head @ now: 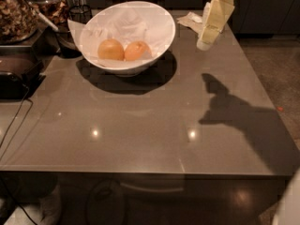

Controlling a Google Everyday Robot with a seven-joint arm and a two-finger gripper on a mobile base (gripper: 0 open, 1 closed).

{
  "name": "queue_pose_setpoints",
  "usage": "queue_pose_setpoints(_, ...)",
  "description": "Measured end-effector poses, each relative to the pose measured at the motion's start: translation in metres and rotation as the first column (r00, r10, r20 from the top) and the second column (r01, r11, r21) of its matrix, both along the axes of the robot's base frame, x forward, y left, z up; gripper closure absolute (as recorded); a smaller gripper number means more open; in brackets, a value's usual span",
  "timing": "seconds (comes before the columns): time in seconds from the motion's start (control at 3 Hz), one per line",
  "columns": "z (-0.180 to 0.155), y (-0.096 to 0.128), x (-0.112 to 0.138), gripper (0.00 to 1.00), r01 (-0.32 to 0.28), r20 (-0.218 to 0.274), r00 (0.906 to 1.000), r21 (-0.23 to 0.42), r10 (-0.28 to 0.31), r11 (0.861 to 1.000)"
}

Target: Pick orange from white bowl

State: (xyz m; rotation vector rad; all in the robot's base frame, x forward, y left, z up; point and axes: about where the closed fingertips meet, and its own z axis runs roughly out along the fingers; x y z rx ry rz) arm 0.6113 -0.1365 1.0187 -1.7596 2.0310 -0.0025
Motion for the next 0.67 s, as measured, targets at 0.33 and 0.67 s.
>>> queue_pose_setpoints(0.33, -0.0023, 0.0317, 0.0305, 0.00, -0.045, 0.001, 0.9990, -0.016, 0.045, 0.999)
queue_pose_setpoints(0.67, 0.0023, 0.0381, 0.0396, 0.00, -0.045, 0.034, 0.9984, -0.001, 0.045, 0.999)
